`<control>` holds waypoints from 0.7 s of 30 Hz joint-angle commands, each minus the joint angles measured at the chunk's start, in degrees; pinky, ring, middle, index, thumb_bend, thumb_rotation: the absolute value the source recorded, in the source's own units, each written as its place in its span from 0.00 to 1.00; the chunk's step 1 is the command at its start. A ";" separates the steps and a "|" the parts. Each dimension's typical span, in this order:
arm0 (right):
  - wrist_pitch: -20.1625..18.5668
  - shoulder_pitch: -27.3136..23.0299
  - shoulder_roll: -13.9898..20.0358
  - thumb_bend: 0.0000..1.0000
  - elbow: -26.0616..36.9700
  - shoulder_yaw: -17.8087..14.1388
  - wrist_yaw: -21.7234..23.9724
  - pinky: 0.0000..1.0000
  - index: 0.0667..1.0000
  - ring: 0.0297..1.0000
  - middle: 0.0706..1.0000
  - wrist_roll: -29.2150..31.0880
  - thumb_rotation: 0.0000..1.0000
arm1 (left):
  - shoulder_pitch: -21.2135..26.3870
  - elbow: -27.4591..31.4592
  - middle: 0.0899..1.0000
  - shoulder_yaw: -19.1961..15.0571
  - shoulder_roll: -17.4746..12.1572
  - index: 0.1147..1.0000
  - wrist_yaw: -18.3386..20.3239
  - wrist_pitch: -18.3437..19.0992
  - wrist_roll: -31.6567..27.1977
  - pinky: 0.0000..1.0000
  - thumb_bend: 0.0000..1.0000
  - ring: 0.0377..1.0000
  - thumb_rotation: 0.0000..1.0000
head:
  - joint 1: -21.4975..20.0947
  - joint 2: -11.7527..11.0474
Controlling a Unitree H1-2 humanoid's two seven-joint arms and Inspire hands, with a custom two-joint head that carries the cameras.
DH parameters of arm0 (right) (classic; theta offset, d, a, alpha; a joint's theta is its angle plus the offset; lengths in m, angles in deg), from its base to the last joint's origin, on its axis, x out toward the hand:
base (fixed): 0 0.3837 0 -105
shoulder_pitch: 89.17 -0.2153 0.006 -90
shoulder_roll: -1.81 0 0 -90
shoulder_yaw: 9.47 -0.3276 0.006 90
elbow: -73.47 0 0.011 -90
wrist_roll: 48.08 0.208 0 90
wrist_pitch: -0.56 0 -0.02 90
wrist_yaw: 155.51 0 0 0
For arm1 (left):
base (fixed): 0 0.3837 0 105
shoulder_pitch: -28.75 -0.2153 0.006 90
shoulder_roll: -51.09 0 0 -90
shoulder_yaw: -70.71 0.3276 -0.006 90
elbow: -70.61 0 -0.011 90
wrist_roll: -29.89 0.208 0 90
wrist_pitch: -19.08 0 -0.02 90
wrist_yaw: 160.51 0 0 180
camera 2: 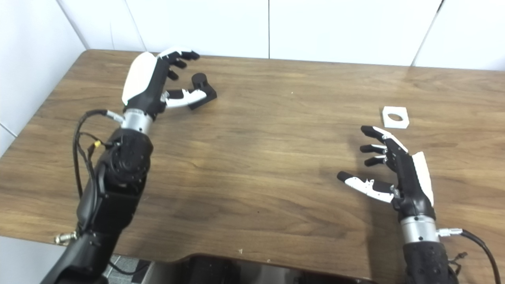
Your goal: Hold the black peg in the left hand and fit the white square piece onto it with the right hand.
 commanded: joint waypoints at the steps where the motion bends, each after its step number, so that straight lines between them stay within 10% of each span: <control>1: 1.43 -0.85 0.60 0.67 1.87 -0.06 -0.28 0.55 0.77 0.68 0.80 -0.43 0.04 | 2.94 -0.71 0.75 -0.27 -1.32 0.65 -1.92 -0.81 1.87 0.52 0.69 0.68 0.27 | -0.09 0.00; 13: 0.52 -0.12 0.35 0.66 3.11 -0.03 -0.07 0.53 0.76 0.67 0.81 -0.09 0.04 | 6.60 -7.08 0.81 1.55 -3.80 0.65 -3.06 -0.11 8.49 0.53 0.74 0.75 0.40 | -0.57 0.27; 21: 0.50 0.21 -0.06 0.67 3.63 0.15 -0.05 0.54 0.75 0.68 0.80 0.24 0.02 | 8.07 -9.33 0.93 3.33 -5.06 0.72 0.33 3.09 11.47 0.81 0.84 0.94 0.55 | -1.01 0.37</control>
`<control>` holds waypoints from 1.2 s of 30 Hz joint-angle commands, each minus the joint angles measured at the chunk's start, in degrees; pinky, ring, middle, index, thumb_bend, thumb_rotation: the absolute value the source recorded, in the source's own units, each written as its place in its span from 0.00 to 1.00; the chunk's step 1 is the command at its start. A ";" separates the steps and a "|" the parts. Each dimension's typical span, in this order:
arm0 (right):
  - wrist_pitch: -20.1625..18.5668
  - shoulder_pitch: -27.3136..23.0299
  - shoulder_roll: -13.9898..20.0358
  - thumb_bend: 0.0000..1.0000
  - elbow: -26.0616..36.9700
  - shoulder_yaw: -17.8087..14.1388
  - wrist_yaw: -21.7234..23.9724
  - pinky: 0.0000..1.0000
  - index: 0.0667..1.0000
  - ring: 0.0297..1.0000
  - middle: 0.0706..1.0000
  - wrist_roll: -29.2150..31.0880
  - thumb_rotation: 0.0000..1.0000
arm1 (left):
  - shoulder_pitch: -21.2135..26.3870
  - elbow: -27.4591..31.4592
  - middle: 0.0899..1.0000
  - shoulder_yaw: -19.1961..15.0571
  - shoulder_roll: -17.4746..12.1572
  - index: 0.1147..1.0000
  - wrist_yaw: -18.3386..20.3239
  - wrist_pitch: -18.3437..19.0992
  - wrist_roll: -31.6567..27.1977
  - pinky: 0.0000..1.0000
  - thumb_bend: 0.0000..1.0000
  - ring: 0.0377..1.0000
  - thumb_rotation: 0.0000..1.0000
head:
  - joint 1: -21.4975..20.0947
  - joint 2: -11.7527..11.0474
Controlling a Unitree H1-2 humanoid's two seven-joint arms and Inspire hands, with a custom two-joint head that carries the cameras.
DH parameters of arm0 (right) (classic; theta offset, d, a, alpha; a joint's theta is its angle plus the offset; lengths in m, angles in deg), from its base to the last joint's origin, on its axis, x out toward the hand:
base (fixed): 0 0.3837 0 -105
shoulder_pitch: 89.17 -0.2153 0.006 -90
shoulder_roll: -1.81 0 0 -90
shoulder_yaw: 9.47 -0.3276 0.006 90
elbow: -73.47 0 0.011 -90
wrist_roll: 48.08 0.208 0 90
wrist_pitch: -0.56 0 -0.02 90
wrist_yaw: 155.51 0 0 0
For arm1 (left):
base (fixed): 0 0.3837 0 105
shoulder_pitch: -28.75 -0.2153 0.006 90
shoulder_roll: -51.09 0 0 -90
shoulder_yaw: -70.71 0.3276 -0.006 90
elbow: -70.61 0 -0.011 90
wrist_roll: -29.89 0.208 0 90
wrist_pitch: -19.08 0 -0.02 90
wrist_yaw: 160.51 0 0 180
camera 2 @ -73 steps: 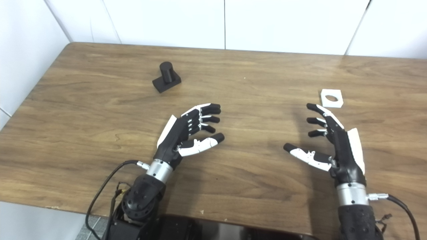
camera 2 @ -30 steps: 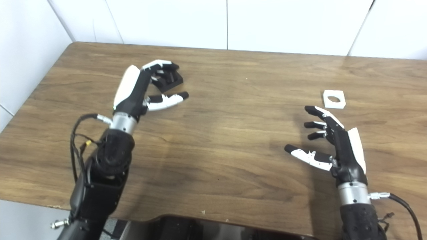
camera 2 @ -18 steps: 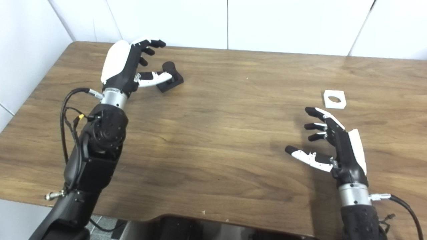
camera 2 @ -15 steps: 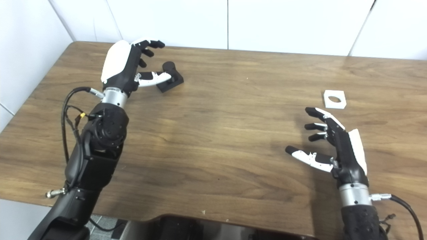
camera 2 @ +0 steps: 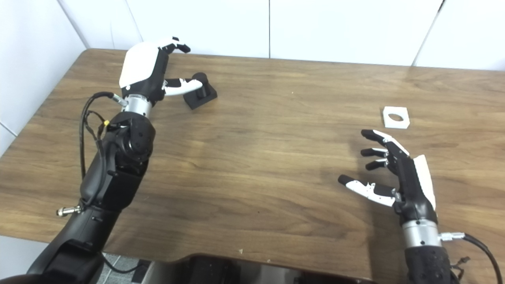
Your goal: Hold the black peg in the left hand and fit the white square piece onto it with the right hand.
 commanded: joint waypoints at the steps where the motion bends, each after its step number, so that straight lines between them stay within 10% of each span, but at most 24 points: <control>1: 0.89 -0.99 -0.41 0.67 2.28 -0.02 -0.31 0.54 0.75 0.68 0.80 0.38 0.02 | 3.42 -0.22 0.94 0.38 -2.13 0.73 -0.02 0.72 2.34 0.84 0.86 0.95 0.58 | -0.03 0.06; 10: 1.06 -0.78 -0.78 0.68 2.72 -0.12 -0.52 0.52 0.73 0.66 0.79 0.23 0.01 | 3.84 -3.33 0.99 3.28 -2.75 0.75 2.25 3.25 5.70 0.99 0.91 1.00 0.65 | -0.43 0.27; 36: 0.84 -0.50 -0.86 0.68 2.96 -0.22 -0.52 0.52 0.73 0.66 0.80 -0.03 0.01 | 4.83 -16.57 0.99 6.12 -2.25 0.72 -3.31 2.47 5.03 1.00 0.89 1.00 0.58 | -2.09 0.45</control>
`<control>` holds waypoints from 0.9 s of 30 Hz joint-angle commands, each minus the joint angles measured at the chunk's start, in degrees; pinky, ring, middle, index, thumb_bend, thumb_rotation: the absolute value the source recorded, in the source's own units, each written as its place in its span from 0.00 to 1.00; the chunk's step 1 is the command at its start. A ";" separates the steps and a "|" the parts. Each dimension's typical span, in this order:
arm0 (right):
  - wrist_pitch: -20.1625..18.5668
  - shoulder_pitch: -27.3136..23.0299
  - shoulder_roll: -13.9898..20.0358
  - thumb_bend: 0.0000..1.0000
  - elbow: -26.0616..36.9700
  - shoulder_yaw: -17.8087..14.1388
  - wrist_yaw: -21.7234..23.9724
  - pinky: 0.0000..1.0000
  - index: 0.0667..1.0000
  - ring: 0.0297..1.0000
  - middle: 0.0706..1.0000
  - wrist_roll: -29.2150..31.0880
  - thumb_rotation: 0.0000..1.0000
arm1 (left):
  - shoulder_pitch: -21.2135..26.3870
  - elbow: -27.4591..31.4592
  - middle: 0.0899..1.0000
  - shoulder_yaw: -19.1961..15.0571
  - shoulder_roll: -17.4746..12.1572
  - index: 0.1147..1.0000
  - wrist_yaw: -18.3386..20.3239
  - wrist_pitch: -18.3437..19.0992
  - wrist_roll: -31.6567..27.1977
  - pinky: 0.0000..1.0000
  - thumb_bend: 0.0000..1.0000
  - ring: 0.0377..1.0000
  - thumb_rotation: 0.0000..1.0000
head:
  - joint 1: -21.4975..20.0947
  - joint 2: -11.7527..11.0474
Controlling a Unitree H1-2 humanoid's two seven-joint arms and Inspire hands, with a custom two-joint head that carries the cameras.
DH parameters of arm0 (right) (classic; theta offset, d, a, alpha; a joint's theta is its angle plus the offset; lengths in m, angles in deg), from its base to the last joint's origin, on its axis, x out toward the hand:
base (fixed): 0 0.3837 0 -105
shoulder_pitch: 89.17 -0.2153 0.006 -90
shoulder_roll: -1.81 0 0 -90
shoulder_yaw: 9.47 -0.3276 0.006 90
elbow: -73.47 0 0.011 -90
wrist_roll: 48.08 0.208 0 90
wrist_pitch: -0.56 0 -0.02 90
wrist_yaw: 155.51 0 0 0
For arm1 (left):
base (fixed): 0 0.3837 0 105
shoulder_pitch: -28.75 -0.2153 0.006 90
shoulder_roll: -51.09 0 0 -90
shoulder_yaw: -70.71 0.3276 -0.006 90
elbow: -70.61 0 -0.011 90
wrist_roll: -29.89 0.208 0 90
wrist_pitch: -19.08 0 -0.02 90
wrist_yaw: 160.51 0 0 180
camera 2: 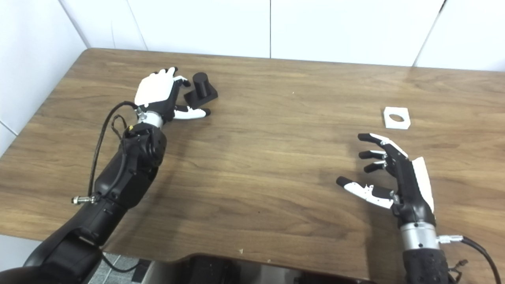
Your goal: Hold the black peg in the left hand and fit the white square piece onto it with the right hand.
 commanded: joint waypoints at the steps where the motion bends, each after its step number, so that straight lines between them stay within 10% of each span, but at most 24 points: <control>1: 0.90 -0.86 -0.26 0.68 2.44 -0.33 -0.51 0.52 0.73 0.66 0.80 0.47 0.01 | 3.22 -0.83 0.99 -0.55 -1.40 0.72 -2.95 -1.21 -0.31 1.00 0.89 1.00 0.58 | -0.02 0.02; 27: 2.08 0.79 -0.63 0.59 2.66 -0.18 -1.50 0.50 0.72 0.65 0.80 -0.24 0.04 | 3.71 -6.54 0.88 0.00 -1.61 0.48 -5.59 -6.16 -8.28 0.97 0.68 0.93 0.36 | -0.98 0.90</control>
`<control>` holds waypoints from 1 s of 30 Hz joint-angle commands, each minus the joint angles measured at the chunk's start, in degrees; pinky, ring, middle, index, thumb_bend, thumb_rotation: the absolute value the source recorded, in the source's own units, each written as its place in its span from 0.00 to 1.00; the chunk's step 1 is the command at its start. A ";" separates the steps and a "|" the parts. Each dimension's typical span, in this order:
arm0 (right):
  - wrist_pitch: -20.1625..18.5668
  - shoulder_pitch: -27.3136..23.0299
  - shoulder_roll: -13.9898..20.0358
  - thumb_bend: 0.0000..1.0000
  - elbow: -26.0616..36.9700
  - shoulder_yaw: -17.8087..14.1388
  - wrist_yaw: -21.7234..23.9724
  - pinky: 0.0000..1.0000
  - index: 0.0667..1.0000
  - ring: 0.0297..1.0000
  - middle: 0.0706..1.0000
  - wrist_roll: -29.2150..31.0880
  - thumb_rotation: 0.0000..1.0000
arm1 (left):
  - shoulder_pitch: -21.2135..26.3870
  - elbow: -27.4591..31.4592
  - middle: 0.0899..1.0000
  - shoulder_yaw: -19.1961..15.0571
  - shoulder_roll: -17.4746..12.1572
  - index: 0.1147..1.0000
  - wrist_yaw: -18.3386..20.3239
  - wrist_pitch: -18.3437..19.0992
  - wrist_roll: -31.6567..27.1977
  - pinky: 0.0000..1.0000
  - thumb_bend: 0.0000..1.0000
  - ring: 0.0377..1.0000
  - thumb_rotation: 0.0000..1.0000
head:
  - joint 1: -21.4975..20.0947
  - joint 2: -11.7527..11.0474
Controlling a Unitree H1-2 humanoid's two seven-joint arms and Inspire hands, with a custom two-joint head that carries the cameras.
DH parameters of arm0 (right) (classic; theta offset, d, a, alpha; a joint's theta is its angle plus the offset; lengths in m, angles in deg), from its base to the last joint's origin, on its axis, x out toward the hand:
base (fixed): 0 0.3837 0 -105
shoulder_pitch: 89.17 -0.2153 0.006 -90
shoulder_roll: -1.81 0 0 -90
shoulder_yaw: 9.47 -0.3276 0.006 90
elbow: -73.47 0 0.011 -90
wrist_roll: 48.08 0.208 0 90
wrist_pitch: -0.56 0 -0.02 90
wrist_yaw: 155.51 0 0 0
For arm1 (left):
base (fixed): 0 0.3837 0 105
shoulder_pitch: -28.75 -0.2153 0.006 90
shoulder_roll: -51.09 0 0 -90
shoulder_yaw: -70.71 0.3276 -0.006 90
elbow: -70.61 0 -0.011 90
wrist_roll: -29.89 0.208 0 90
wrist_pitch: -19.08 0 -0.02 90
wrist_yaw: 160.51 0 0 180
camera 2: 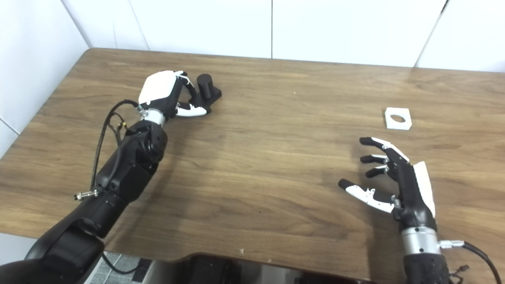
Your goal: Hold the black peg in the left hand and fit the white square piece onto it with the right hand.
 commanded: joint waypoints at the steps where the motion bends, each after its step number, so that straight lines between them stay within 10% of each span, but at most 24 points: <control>1: 2.06 -0.56 -0.61 0.59 2.34 -0.22 -1.02 0.50 0.72 0.65 0.80 0.30 0.04 | 1.57 -1.18 0.88 0.29 -1.32 0.49 -0.44 0.04 0.10 0.96 0.68 0.93 0.36 | 0.02 0.04; 17: 1.96 0.87 -1.23 0.58 3.33 -0.46 -1.65 0.49 0.70 0.64 0.81 1.01 0.03 | 2.88 -5.53 0.90 2.74 -1.34 0.56 -0.07 -1.14 -1.97 0.90 0.69 0.93 0.45 | -1.03 0.72; 25: 2.06 1.19 -1.23 0.57 3.35 -0.56 -1.84 0.48 0.69 0.63 0.81 0.99 0.02 | 3.22 -7.14 0.88 3.48 -1.01 0.43 -1.13 -2.92 -3.44 0.92 0.53 0.93 0.10 | -1.21 0.86; 30: 2.12 1.40 -1.11 0.57 3.35 -0.67 -1.84 0.49 0.69 0.64 0.81 1.42 0.04 | 2.93 -7.13 0.86 3.92 -0.95 0.42 -1.57 -3.01 -3.76 0.91 0.51 0.92 0.08 | -1.37 1.00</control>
